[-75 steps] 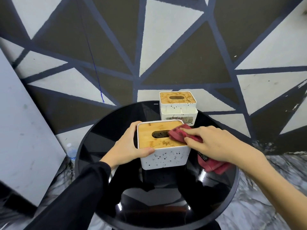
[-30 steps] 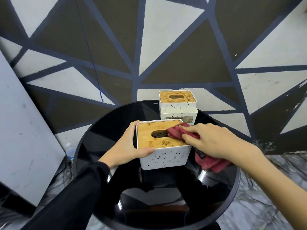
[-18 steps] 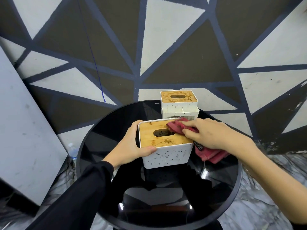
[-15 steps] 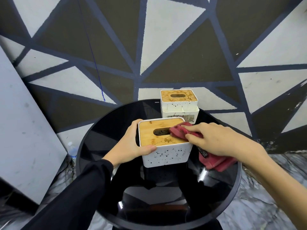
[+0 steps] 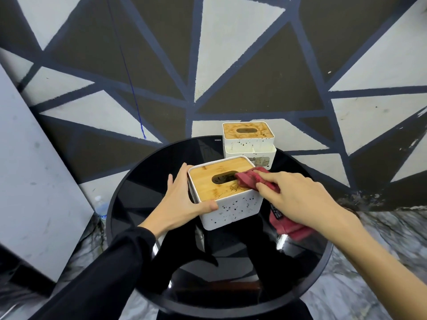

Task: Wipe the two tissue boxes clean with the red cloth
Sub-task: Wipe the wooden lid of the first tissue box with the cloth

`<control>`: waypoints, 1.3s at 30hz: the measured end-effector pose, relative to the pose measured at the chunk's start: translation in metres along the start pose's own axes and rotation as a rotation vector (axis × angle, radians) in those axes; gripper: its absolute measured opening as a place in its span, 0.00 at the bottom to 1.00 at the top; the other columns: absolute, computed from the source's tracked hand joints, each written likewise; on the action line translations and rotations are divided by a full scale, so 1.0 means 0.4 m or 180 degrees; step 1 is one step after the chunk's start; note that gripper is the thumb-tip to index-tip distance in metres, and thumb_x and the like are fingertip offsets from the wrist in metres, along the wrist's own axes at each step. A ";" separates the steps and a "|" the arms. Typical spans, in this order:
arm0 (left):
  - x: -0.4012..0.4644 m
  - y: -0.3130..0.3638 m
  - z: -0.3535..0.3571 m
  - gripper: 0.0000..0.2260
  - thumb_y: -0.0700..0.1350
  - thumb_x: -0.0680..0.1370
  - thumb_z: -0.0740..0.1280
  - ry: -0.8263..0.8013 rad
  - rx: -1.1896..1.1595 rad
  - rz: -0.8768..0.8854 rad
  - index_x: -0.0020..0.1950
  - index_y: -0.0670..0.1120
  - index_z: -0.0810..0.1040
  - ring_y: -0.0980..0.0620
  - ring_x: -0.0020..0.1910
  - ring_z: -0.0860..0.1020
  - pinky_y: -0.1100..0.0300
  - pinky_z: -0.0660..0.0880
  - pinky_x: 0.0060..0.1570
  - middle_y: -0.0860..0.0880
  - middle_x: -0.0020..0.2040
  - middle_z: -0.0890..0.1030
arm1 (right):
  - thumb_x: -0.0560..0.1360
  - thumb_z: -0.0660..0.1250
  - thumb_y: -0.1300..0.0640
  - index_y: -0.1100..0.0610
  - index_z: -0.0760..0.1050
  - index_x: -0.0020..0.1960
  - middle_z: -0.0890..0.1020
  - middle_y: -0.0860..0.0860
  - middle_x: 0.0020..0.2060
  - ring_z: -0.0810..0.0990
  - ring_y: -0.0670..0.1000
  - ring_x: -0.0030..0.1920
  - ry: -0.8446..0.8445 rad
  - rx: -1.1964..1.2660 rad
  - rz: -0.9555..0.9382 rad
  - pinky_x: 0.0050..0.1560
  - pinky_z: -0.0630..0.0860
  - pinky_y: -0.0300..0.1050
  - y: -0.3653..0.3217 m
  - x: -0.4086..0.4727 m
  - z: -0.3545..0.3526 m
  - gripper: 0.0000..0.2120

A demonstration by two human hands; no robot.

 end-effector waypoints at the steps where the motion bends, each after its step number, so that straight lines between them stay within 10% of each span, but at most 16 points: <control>1: -0.004 -0.015 0.000 0.48 0.74 0.61 0.72 0.0031 0.0057 -0.0027 0.75 0.64 0.56 0.65 0.80 0.35 0.42 0.33 0.82 0.71 0.78 0.57 | 0.85 0.54 0.38 0.34 0.65 0.78 0.81 0.45 0.63 0.81 0.57 0.59 0.0020 0.0055 -0.0025 0.47 0.72 0.51 0.001 0.013 0.001 0.22; 3: -0.019 -0.042 0.001 0.55 0.78 0.61 0.73 0.0157 0.0098 -0.0131 0.80 0.63 0.51 0.55 0.83 0.30 0.39 0.33 0.82 0.59 0.86 0.50 | 0.84 0.54 0.39 0.35 0.66 0.78 0.80 0.45 0.58 0.81 0.56 0.56 0.0035 0.0227 -0.0108 0.47 0.74 0.52 0.008 0.041 0.006 0.22; 8: -0.098 -0.011 0.000 0.65 0.82 0.55 0.72 0.0548 0.0244 -0.0191 0.84 0.58 0.48 0.69 0.73 0.21 0.39 0.36 0.82 0.67 0.82 0.48 | 0.84 0.54 0.39 0.35 0.65 0.78 0.79 0.48 0.60 0.80 0.57 0.57 0.0126 0.0337 -0.0234 0.50 0.77 0.54 0.013 0.098 0.020 0.22; 11: -0.121 0.022 -0.016 0.49 0.82 0.63 0.68 0.0937 0.0559 0.0285 0.77 0.59 0.60 0.79 0.76 0.47 0.43 0.31 0.82 0.71 0.72 0.63 | 0.84 0.54 0.39 0.35 0.65 0.78 0.78 0.49 0.64 0.80 0.58 0.59 0.0218 0.0291 -0.0308 0.47 0.76 0.53 0.004 0.126 0.024 0.22; 14: -0.128 0.028 -0.024 0.37 0.77 0.71 0.68 0.1239 0.0678 0.0471 0.72 0.56 0.68 0.67 0.72 0.69 0.47 0.32 0.83 0.63 0.65 0.75 | 0.85 0.54 0.40 0.36 0.66 0.77 0.79 0.49 0.59 0.81 0.57 0.55 0.0246 0.0210 -0.0300 0.43 0.71 0.51 -0.004 0.146 0.026 0.21; 22: -0.150 0.081 -0.006 0.20 0.60 0.73 0.73 0.1525 0.0779 0.1158 0.57 0.48 0.78 0.58 0.57 0.79 0.50 0.56 0.83 0.57 0.53 0.80 | 0.85 0.55 0.41 0.36 0.68 0.77 0.77 0.48 0.54 0.77 0.55 0.57 -0.0001 0.0500 -0.0522 0.55 0.76 0.56 -0.010 0.161 0.023 0.20; 31: -0.001 0.087 -0.024 0.57 0.83 0.65 0.65 -0.0127 0.0846 0.0550 0.86 0.58 0.50 0.64 0.84 0.48 0.50 0.59 0.81 0.66 0.84 0.48 | 0.85 0.56 0.41 0.38 0.72 0.73 0.78 0.46 0.64 0.78 0.54 0.61 0.0157 0.0328 -0.0577 0.54 0.77 0.53 0.003 0.114 0.009 0.18; 39: 0.031 0.049 0.000 0.62 0.80 0.59 0.73 -0.0666 0.0757 0.0091 0.81 0.69 0.38 0.52 0.80 0.63 0.47 0.68 0.75 0.62 0.84 0.53 | 0.85 0.52 0.40 0.38 0.68 0.76 0.78 0.51 0.62 0.80 0.57 0.59 0.0087 -0.0315 -0.0562 0.47 0.70 0.51 -0.018 0.135 0.005 0.21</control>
Point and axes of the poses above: each hand's wrist, its own x-axis towards the middle knuckle, its own z-axis out of the palm, y = z × x, the point moved 7 cm from there along x, towards the middle knuckle
